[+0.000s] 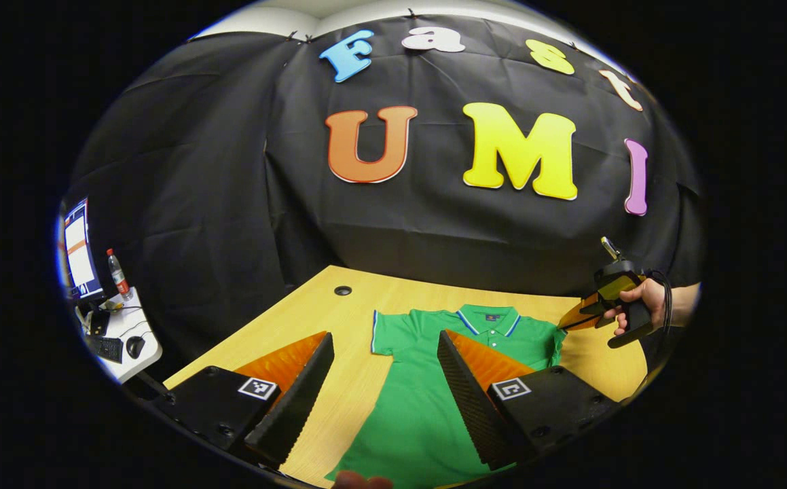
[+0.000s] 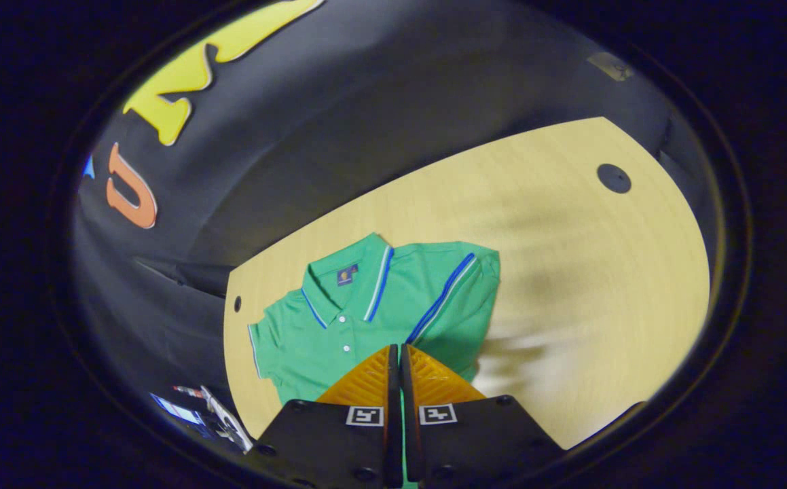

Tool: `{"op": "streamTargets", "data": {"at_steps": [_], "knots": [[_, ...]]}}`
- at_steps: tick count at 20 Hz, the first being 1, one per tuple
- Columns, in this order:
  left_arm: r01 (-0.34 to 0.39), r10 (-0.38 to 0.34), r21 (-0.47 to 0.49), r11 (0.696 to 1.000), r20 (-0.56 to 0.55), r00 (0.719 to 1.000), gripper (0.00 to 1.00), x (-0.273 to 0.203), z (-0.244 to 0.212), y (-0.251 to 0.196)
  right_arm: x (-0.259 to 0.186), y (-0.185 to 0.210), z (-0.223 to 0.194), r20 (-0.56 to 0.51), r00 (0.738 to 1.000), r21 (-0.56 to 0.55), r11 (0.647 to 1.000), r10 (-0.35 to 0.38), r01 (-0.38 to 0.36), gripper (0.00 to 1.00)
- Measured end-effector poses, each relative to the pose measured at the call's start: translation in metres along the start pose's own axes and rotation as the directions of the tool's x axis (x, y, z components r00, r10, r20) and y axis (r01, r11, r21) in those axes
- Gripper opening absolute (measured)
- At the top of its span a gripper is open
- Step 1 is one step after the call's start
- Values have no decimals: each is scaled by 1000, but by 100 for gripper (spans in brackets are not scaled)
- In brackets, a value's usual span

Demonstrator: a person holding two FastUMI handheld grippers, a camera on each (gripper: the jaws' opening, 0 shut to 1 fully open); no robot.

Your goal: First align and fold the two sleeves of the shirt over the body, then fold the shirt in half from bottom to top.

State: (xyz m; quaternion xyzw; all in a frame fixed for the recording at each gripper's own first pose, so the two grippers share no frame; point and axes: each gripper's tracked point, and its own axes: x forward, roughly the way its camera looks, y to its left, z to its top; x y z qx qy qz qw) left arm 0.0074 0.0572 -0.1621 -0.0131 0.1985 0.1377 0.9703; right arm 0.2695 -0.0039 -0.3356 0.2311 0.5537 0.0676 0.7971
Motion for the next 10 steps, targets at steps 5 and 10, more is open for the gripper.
{"op": "streamTargets", "data": {"at_steps": [5, 10], "knots": [[-43, 43, -12, 999, -10, 999, 99, -5, -7, 33, 33, 40, -21, -34, 999, -21, 1000, 10, -10, 4], [-5, 5, -7, 1000, -12, 1000, 99, 1, -8, 36, 8, 41, -16, 14, 1000, -59, 998, 2, -2, 20]]}}
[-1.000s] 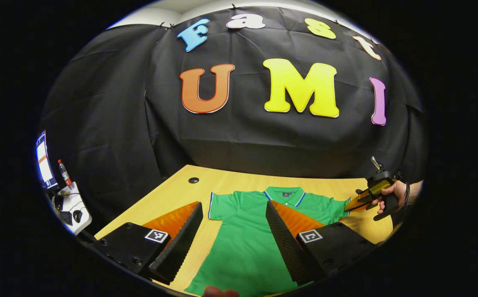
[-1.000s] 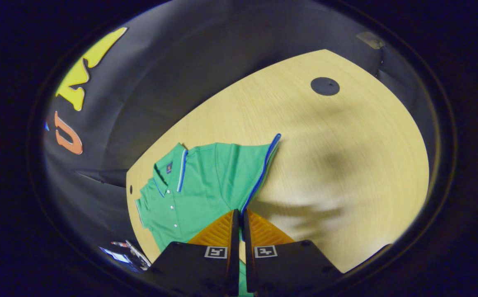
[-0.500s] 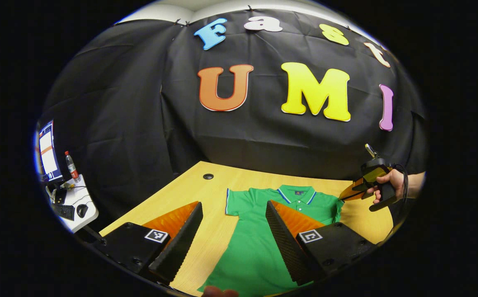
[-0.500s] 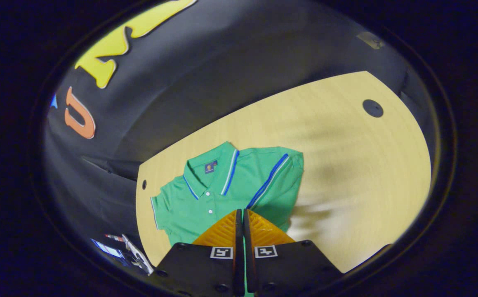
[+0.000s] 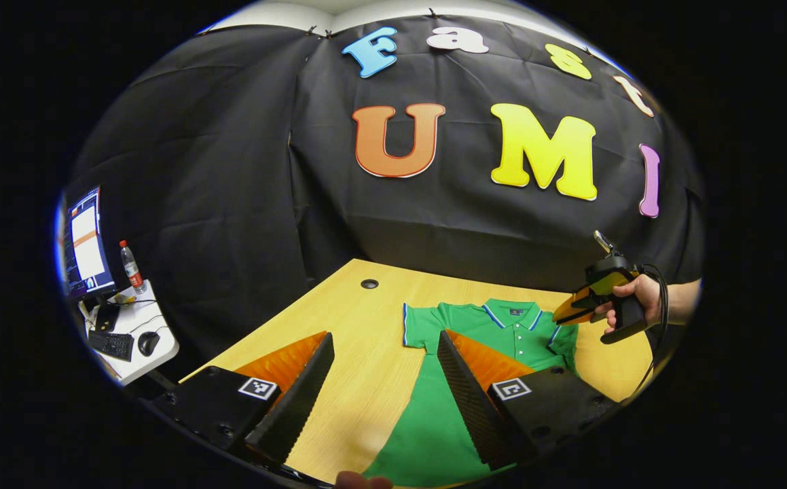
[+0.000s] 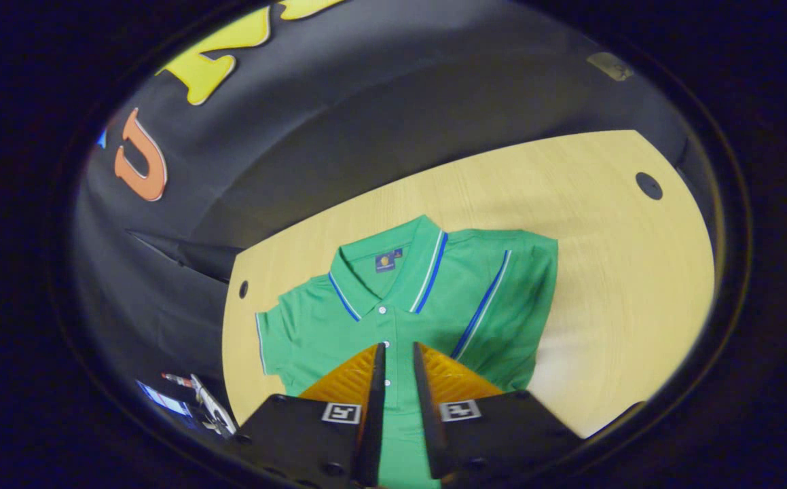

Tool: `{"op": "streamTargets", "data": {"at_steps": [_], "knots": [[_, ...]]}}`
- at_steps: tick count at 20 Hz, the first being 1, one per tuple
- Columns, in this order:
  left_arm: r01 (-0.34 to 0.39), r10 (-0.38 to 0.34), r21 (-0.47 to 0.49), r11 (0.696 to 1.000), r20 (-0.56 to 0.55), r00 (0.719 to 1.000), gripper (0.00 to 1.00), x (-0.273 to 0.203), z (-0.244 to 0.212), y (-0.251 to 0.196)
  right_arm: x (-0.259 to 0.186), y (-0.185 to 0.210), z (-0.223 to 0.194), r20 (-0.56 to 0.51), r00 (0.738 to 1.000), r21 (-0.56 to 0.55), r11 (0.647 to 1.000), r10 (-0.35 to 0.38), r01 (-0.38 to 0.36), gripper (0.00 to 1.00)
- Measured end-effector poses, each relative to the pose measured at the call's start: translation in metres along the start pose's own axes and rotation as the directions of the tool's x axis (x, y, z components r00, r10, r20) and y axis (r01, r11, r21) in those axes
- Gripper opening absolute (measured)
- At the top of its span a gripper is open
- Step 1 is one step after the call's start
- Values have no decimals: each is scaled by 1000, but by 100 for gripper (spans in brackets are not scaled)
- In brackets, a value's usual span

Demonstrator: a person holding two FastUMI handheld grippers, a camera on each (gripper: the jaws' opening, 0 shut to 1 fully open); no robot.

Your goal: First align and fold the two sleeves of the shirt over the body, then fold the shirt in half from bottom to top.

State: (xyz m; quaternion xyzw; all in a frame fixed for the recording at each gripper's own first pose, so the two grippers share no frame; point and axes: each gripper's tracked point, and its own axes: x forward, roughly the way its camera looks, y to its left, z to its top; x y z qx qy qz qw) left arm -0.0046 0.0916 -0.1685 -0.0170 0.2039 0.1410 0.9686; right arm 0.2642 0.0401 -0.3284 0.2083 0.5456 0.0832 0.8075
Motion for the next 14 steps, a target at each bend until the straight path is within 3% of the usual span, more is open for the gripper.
{"op": "streamTargets", "data": {"at_steps": [4, 6, 9, 10, 11, 14], "knots": [[112, -112, -2, 994, -8, 994, 99, 18, 4, -14, -48, -6, -7, 82, 997, -50, 999, -16, 20, 62], [166, -166, -8, 986, -31, 986, 99, 34, 5, -16, -76, -16, -10, 152, 987, -147, 987, -48, 71, 91], [230, -230, -18, 973, -72, 970, 99, 61, 4, -16, -126, -19, -23, 239, 970, -261, 960, -37, 101, 92], [246, -245, -1, 969, -85, 966, 99, 71, 3, -15, -141, -17, -30, 254, 967, -293, 952, -15, 92, 84], [269, -267, 6, 963, -109, 957, 99, 81, 0, -14, -155, -16, -41, 260, 965, -320, 945, 12, 75, 92], [344, -354, -87, 935, -195, 914, 98, 111, -11, -20, -192, -15, -71, 277, 956, -357, 934, 93, 13, 93]]}}
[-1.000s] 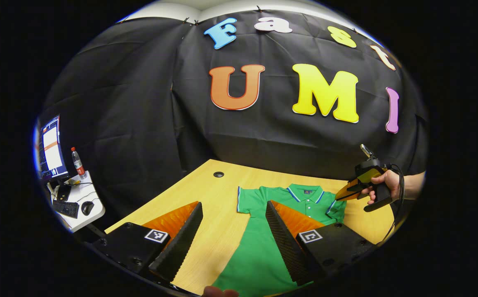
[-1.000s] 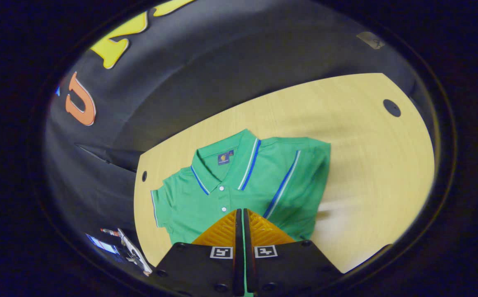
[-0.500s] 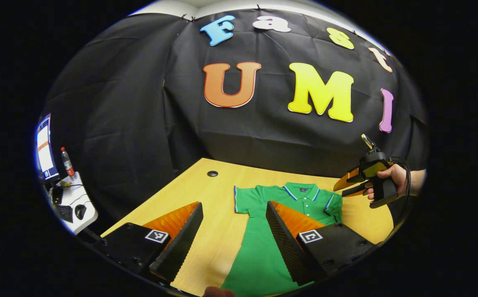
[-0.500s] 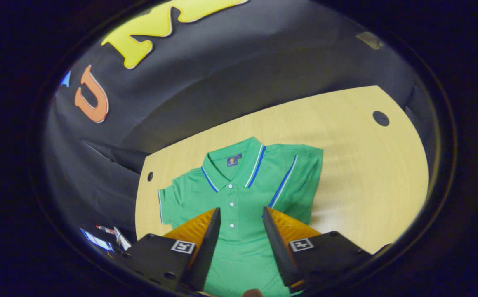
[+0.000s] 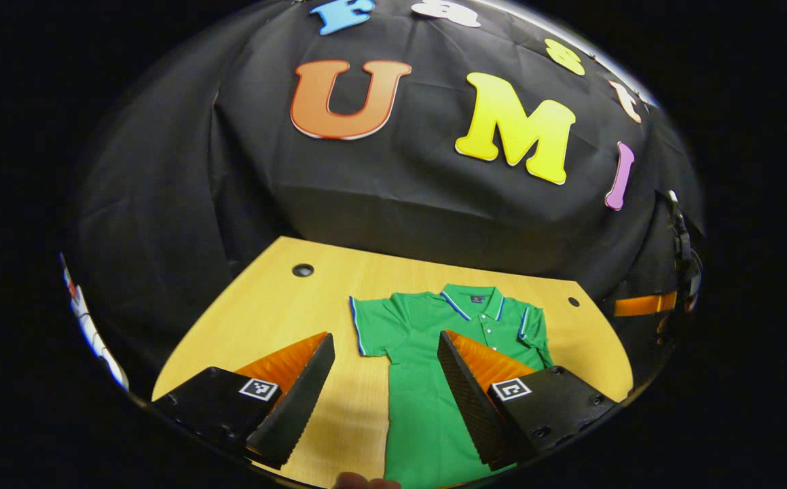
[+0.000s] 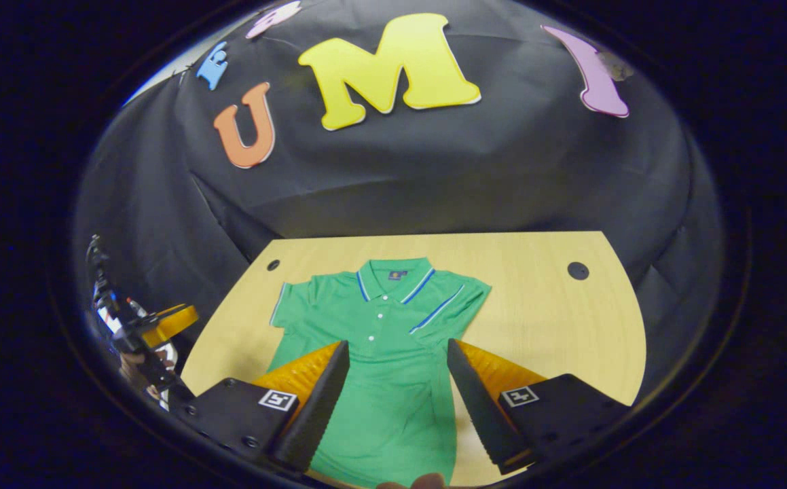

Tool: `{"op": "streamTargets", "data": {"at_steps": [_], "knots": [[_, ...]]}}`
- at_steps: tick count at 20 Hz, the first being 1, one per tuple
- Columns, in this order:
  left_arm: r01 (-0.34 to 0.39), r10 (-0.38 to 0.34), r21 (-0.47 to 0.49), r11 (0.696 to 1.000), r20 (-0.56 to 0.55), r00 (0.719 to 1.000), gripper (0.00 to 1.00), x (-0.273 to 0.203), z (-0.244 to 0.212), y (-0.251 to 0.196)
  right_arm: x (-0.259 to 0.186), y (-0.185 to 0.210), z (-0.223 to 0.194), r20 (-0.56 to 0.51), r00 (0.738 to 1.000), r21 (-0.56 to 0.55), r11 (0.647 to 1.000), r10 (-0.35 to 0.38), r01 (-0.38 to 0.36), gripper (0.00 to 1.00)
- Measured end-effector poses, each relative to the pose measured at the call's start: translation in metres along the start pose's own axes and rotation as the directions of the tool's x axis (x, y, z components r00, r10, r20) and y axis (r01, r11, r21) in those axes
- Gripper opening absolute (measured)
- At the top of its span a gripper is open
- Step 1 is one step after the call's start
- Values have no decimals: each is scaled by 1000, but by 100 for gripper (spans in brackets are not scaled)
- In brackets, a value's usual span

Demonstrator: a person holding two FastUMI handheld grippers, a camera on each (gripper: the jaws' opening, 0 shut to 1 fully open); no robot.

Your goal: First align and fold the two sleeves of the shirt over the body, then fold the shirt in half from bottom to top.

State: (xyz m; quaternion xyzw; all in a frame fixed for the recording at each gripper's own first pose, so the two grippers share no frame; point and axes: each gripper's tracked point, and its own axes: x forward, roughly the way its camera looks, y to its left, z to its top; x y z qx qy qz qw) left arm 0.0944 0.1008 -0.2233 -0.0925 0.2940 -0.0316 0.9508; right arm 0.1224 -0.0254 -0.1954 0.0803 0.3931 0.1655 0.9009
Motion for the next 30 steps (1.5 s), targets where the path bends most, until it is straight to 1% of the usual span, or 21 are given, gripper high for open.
{"op": "streamTargets", "data": {"at_steps": [2, 3, 5, 8, 9, 10, 12, 13, 14, 15, 17, 18, 19, 20, 21, 23, 25, 26, 27, 28, 30], "knots": [[34, -47, -103, 994, -123, 991, 98, 23, -16, 6, -20, 0, -15, 1, 1000, -25, 999, 21, -20, 94], [26, -60, -155, 988, -217, 974, 98, 30, -29, 12, -27, -3, -20, 9, 1000, -43, 999, 9, -8, 94], [7, -100, -268, 963, -336, 936, 98, 51, -41, 21, -38, -10, -34, 20, 999, -90, 995, -30, 32, 94], [-13, -200, -459, 888, -412, 889, 98, 91, -44, 25, -45, -4, -69, -32, 999, -106, 994, -17, 14, 94], [-24, -223, -491, 871, -438, 871, 98, 105, -47, 28, -47, -1, -79, -46, 999, -90, 996, -6, 2, 94], [-25, -248, -495, 868, -478, 843, 98, 115, -53, 32, -47, -1, -87, -58, 998, -60, 998, 3, -7, 94], [-32, -271, -508, 861, -511, 815, 98, 136, -52, 43, -47, -8, -105, -102, 995, -4, 1000, -5, 5, 94], [-30, -290, -531, 847, -509, 811, 98, 148, -48, 44, -48, -13, -110, -113, 993, 10, 1000, -16, 17, 89], [-37, -291, -536, 843, -513, 808, 97, 158, -47, 47, -49, -18, -113, -118, 993, 16, 999, -26, 28, 89], [-46, -282, -527, 849, -524, 804, 97, 165, -52, 52, -51, -24, -115, -122, 992, 20, 999, -39, 42, 94], [-59, -263, -497, 866, -552, 791, 97, 175, -61, 56, -53, -35, -114, -120, 991, 37, 997, -59, 64, 94], [-67, -260, -491, 869, -567, 782, 96, 177, -65, 56, -53, -40, -112, -119, 991, 56, 996, -67, 74, 89], [-48, -279, -505, 862, -551, 786, 96, 181, -62, 50, -52, -44, -115, -123, 990, 86, 993, -69, 80, 89], [-35, -293, -510, 860, -548, 783, 94, 182, -62, 45, -51, -46, -116, -128, 989, 124, 989, -68, 84, 94], [-24, -305, -508, 861, -553, 775, 94, 183, -64, 40, -50, -48, -118, -132, 989, 157, 984, -66, 87, 94], [-11, -329, -509, 861, -571, 752, 90, 185, -70, 29, -49, -50, -122, -140, 988, 188, 978, -65, 91, 94], [-10, -315, -484, 875, -585, 747, 78, 189, -73, 27, -51, -53, -124, -143, 987, 179, 979, -69, 94, 94], [-16, -303, -471, 882, -592, 747, 66, 191, -75, 26, -52, -55, -123, -140, 987, 170, 981, -73, 96, 94], [-39, -275, -454, 890, -604, 748, 61, 193, -79, 30, -54, -57, -123, -138, 987, 165, 981, -77, 99, 94], [-76, -234, -433, 898, -618, 751, 41, 193, -81, 38, -56, -59, -123, -136, 988, 167, 981, -80, 103, 94], [-95, -240, -462, 882, -613, 752, 9, 194, -80, 35, -58, -64, -125, -135, 987, 195, 975, -83, 109, 94]]}}
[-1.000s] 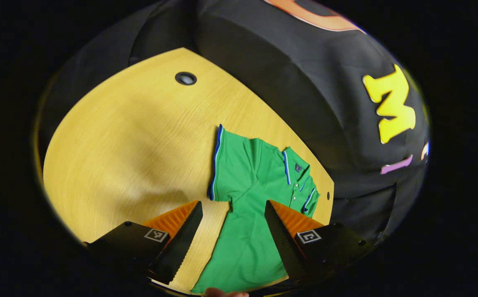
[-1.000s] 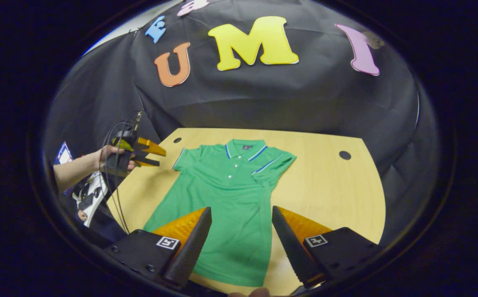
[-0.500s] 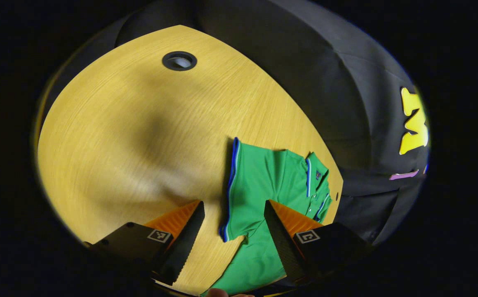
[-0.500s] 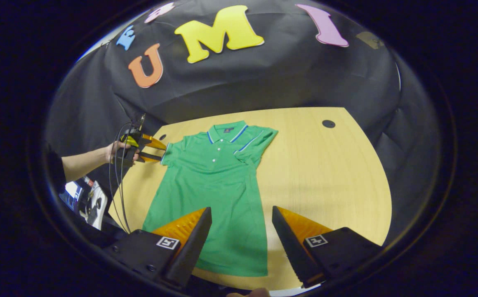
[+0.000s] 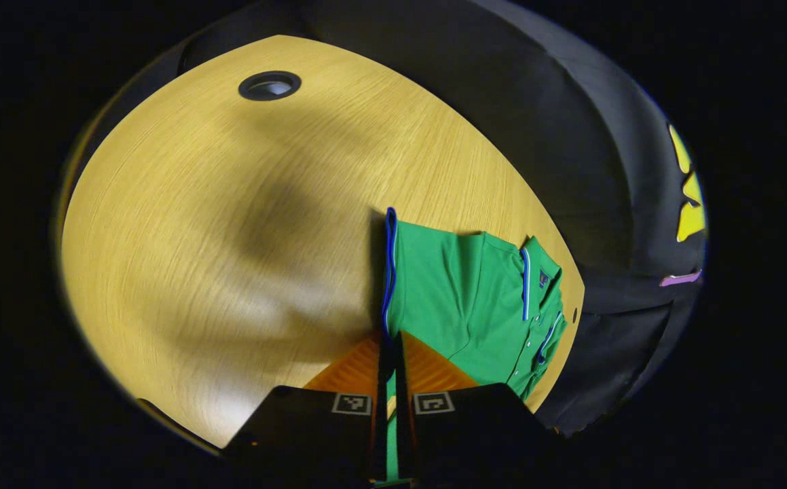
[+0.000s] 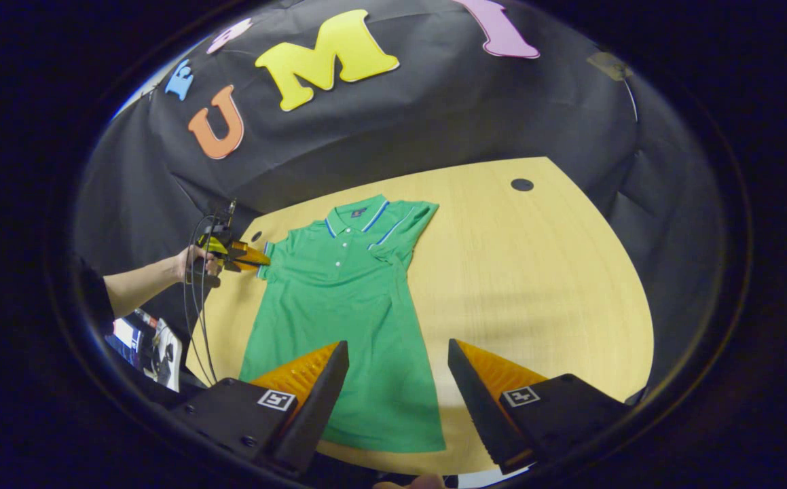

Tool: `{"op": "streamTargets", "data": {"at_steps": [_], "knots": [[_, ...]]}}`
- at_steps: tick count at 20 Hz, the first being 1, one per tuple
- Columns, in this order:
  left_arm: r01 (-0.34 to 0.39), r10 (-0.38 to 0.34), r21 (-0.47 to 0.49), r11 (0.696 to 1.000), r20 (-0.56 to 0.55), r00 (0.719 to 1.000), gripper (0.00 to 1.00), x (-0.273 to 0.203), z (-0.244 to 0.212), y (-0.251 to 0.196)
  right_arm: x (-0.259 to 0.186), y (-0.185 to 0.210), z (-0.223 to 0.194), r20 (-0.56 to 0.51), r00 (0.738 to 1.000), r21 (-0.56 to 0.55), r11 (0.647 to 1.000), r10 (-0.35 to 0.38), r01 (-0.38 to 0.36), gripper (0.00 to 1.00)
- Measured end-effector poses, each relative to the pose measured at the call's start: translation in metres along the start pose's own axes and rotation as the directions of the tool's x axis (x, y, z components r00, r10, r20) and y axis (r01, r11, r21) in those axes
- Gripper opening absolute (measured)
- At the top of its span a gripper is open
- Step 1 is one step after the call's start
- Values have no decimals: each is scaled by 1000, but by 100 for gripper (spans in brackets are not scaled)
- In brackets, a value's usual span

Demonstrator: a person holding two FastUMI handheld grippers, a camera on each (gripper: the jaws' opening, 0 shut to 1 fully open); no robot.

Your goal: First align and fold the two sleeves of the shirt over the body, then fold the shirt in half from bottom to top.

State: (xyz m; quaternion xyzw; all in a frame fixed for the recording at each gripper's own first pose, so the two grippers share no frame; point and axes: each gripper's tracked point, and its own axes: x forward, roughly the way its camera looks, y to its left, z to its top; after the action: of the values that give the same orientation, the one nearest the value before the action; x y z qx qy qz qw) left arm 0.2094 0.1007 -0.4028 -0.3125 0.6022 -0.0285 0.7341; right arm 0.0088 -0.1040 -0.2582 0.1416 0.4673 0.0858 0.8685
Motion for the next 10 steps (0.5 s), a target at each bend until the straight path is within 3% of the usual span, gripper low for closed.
{"op": "streamTargets", "data": {"at_steps": [2, 5, 10], "knots": [[13, -12, -24, 1000, 19, 1000, 5, -2, -1, -5, -2, -5, -1, 1, 1000, 20, 1000, -7, 7, 94], [74, -75, 18, 997, 94, 993, 3, -24, 8, -30, -6, -4, 2, 16, 1000, 13, 1000, 6, -6, 94], [45, -56, 112, 993, 100, 993, 4, -46, -4, -71, -11, 3, 4, 44, 999, 13, 1000, 25, -26, 94]]}}
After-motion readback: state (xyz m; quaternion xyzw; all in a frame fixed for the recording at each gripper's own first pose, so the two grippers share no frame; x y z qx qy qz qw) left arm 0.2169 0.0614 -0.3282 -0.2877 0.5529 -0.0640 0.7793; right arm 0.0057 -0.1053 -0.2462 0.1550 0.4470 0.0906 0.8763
